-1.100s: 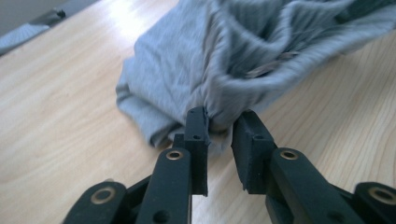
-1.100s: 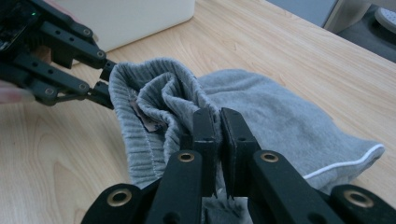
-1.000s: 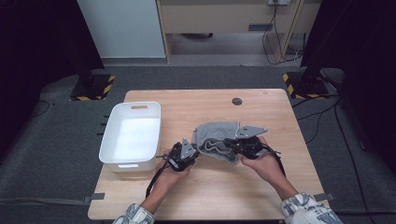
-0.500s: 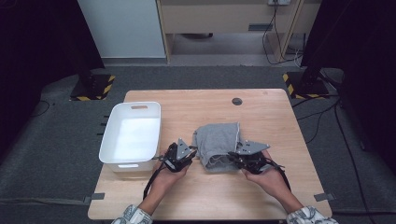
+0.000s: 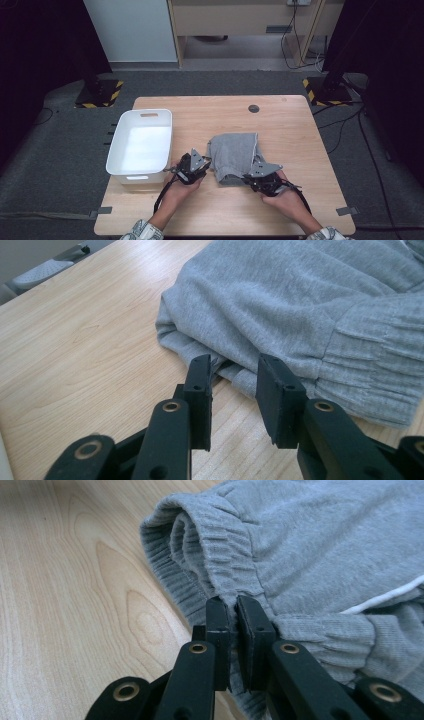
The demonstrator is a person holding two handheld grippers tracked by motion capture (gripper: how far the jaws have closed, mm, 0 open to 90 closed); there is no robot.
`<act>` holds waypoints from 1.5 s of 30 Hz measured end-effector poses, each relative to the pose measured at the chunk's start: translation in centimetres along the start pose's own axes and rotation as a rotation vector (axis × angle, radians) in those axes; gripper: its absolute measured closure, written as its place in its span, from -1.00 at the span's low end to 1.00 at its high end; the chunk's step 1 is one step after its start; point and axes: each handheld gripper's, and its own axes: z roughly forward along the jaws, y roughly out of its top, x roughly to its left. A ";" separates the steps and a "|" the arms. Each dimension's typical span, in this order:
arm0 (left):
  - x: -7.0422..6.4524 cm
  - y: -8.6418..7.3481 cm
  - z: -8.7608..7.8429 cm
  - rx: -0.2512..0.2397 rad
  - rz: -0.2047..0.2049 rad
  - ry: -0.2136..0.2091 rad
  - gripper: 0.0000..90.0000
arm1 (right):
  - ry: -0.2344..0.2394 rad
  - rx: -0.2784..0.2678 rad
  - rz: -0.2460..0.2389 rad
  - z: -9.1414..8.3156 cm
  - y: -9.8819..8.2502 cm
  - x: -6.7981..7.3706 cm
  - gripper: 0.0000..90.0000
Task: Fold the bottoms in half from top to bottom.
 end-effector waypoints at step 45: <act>-0.2 -0.1 0.2 0.015 0.000 0.022 0.25 | 0.046 -0.016 0.014 -0.5 -0.3 1.0 0.29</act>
